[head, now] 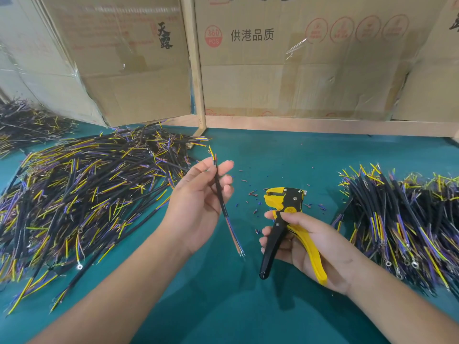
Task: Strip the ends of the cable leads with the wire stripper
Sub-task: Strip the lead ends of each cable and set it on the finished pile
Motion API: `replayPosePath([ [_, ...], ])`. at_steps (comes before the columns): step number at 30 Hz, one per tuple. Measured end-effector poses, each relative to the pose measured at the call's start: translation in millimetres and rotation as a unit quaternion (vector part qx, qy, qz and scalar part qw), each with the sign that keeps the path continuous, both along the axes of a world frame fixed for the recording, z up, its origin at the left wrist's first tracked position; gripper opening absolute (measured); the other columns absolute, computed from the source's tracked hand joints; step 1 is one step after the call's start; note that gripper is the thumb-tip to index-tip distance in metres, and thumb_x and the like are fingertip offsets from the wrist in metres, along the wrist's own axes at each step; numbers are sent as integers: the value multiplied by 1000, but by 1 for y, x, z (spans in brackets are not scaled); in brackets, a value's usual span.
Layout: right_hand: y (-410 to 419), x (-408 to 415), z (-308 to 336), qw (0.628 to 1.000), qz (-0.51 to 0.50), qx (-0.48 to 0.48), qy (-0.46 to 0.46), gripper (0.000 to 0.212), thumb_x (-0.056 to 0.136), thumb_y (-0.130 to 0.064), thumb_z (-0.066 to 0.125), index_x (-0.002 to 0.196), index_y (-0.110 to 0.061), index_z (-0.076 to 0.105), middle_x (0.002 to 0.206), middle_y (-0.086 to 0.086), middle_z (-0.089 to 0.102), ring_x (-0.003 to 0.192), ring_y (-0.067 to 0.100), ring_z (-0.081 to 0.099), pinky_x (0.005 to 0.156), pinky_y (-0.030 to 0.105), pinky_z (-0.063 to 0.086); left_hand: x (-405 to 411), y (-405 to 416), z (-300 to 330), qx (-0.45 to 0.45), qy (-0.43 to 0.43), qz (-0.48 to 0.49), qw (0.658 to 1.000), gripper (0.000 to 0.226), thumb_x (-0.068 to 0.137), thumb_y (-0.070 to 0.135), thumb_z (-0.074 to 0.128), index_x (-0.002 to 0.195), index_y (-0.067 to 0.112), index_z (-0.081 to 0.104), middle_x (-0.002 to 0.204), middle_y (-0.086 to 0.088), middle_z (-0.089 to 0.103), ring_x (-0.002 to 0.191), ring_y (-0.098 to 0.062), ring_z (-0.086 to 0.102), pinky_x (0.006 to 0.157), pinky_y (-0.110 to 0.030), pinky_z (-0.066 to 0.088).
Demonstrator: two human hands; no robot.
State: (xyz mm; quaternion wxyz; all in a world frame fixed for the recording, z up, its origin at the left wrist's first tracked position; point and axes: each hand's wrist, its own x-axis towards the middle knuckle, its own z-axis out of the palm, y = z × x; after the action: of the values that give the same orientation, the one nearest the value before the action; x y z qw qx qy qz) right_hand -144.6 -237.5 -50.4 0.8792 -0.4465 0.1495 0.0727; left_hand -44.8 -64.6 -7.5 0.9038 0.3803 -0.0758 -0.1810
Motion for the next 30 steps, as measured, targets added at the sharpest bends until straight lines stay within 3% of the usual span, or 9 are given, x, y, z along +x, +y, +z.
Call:
replayPosePath([
  [7, -1, 0, -1, 1000, 5, 3, 0, 49, 83, -25, 61, 124, 1, 62, 92, 25, 68, 81, 38, 70, 72, 42, 61, -3, 0, -3, 12, -47, -10, 999, 9, 96, 10, 54, 104, 14, 53, 94, -4, 73, 61, -11, 62, 54, -19, 50],
  [17, -1, -1, -1, 1000, 11, 13, 2, 45, 81, -24, 63, 119, 1, 65, 93, 27, 66, 82, 39, 70, 70, 43, 61, -10, 1, -4, 101, -228, -6, 968, 16, 92, 17, 60, 106, 21, 53, 100, -4, 72, 58, -14, 61, 42, -21, 41],
  [22, -1, -1, 0, 1000, 11, 9, 3, 46, 82, -23, 62, 121, 2, 64, 94, 27, 66, 82, 39, 70, 71, 44, 61, -9, 1, -8, 211, -346, 58, 913, 16, 97, 10, 57, 103, 24, 53, 100, -4, 71, 53, -21, 61, 37, -21, 38],
  [30, 0, -1, 1, 1000, 10, 5, 6, 48, 82, -23, 62, 123, 2, 63, 94, 27, 67, 83, 39, 70, 72, 44, 61, -9, 2, -9, 224, -351, 35, 908, 22, 99, 11, 54, 104, 32, 52, 101, -2, 71, 46, -19, 55, 37, -17, 32],
])
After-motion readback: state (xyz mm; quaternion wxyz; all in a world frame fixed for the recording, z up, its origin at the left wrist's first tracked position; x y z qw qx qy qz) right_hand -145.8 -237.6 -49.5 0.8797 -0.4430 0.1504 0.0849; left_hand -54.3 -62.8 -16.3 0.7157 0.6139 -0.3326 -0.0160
